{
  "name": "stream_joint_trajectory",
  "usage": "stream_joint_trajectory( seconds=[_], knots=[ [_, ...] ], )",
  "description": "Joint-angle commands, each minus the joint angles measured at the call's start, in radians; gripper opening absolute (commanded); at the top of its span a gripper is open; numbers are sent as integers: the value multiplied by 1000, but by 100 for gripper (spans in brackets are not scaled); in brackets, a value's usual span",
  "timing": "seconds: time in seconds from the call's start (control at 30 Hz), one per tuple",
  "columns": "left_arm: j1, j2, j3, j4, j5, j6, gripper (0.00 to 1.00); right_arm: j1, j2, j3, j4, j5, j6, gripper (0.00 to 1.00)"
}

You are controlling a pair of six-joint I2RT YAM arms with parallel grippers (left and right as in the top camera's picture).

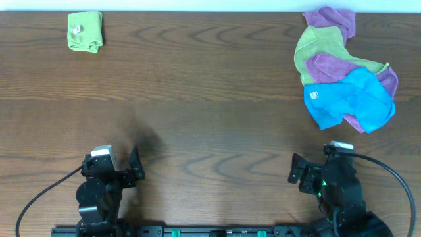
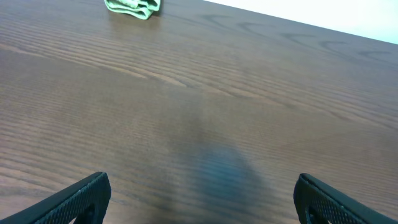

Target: Fold the cloth

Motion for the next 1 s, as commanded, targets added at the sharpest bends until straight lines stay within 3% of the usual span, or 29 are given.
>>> stream_joint_trajectory(
  seconds=[0.0,0.33,0.63,0.97],
  knots=[
    [-4,-9,-19,4,18,14,95,10,-5,6,-1,11,18,99],
    [-4,-9,-19,4,18,14,95,-204,-142,-119,87,38,-357,99],
    [-4,-9,-19,4,18,14,96,-241,-370,-317,98,38,-369,99],
    [-4,-9,-19,4,18,14,95,-240,-413,-385,114,38,-383,99]
  ],
)
